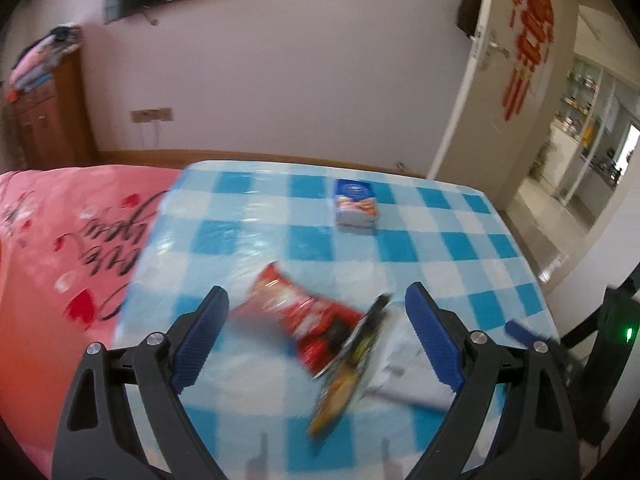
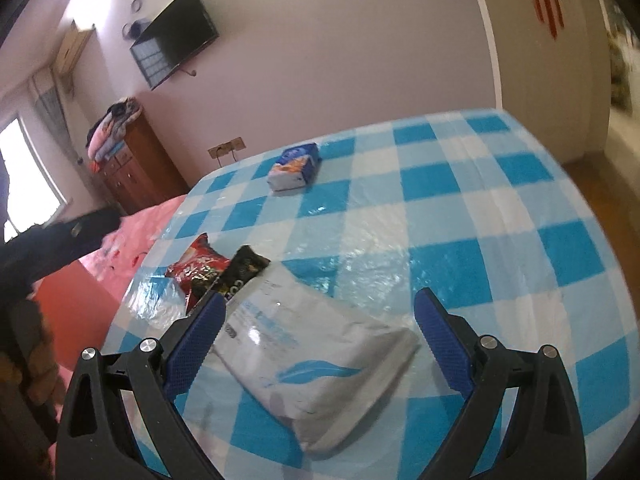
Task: Collect trash
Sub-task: 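Return both grippers over the table toward the remaining trash, then grasp the blue Vinda tissue pack with the left gripper, then grasp the dark snack bar with the right gripper while the left holds the tissues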
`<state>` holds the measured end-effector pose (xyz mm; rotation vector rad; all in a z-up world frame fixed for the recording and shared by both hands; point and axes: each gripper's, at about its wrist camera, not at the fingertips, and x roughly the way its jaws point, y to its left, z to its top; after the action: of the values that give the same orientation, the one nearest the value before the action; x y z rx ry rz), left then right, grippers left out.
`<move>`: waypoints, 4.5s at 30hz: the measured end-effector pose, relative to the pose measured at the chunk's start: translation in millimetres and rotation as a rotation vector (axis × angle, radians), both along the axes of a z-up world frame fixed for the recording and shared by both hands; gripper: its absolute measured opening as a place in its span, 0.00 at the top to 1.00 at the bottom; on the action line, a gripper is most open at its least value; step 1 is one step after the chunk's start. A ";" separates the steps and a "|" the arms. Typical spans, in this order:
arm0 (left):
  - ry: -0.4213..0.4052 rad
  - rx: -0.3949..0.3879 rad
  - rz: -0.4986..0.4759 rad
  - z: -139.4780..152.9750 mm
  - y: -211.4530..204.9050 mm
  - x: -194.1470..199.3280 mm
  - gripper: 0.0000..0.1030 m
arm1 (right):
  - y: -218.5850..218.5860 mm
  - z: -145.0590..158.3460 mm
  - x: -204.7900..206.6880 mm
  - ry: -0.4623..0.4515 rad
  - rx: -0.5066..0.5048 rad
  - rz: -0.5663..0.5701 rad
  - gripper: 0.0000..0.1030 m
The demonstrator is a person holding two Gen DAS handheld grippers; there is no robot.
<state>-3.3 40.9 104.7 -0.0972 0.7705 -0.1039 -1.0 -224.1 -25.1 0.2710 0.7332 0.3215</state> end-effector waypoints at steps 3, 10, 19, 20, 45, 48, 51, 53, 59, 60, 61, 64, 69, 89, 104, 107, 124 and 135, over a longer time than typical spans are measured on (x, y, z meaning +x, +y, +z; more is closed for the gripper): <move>0.043 0.006 -0.042 -5.1 -23.1 43.5 0.12 | -8.7 -4.6 2.1 0.011 0.028 0.013 0.09; 0.161 0.005 -0.077 -32.4 -64.3 138.2 0.12 | -20.9 -11.8 7.6 0.042 0.087 0.061 0.09; 0.258 0.112 -0.035 -66.9 -94.7 215.5 0.12 | -41.5 -7.2 11.4 0.056 0.169 0.093 0.09; 0.264 0.121 -0.029 -68.8 -96.0 218.8 0.12 | -43.3 -6.6 11.4 0.056 0.179 0.095 0.09; 0.356 0.128 0.000 -78.3 -70.1 162.2 0.49 | -66.3 -12.1 15.9 0.070 0.261 0.092 0.09; 0.361 0.093 -0.006 -77.5 -64.2 128.8 0.49 | -66.5 -12.5 15.8 0.070 0.254 0.089 0.09; 0.364 0.061 -0.011 -78.3 -59.1 100.2 0.49 | -65.4 -14.7 16.6 0.077 0.241 0.086 0.09; 0.368 0.033 -0.017 -78.3 -54.9 79.9 0.49 | -63.9 -16.9 17.5 0.084 0.225 0.084 0.09; 0.382 -0.053 -0.058 -77.4 -49.4 30.7 0.49 | -58.3 -19.7 17.8 0.084 0.191 0.091 0.09; 0.372 -0.056 -0.063 -75.5 -48.4 22.4 0.49 | -56.5 -19.3 17.3 0.080 0.186 0.099 0.09; 0.360 -0.056 -0.068 -73.7 -46.2 16.0 0.49 | -54.6 -19.1 17.3 0.079 0.178 0.106 0.09; 0.331 -0.060 -0.074 -70.3 -37.8 6.8 0.49 | -43.5 -17.0 14.2 0.062 0.123 0.136 0.09; 0.266 -0.094 -0.086 -54.5 -24.3 -16.0 0.49 | -19.2 -11.2 3.6 -0.004 -0.011 0.174 0.09; 0.243 -0.173 -0.078 -68.0 45.9 -77.5 0.49 | -2.5 3.8 -41.4 -0.030 -0.005 0.123 0.09; 0.280 -0.257 -0.180 -85.9 33.5 -115.6 0.49 | 58.3 -17.3 -51.9 0.252 0.209 0.285 0.62; 0.282 -0.275 -0.183 -88.1 36.9 -118.4 0.49 | 66.0 -23.7 -51.9 0.288 0.218 0.301 0.66; 0.270 -0.336 -0.197 -95.1 51.5 -127.9 0.49 | 107.7 -30.8 -40.7 0.263 0.073 0.262 0.72; 0.241 -0.336 -0.187 -90.0 61.2 -131.6 0.49 | 107.2 -32.4 -42.4 0.243 0.077 0.261 0.82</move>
<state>-134.9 102.2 14.7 -0.3620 0.9966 -0.4053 -43.4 -116.9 -57.5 0.2913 1.0005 0.5719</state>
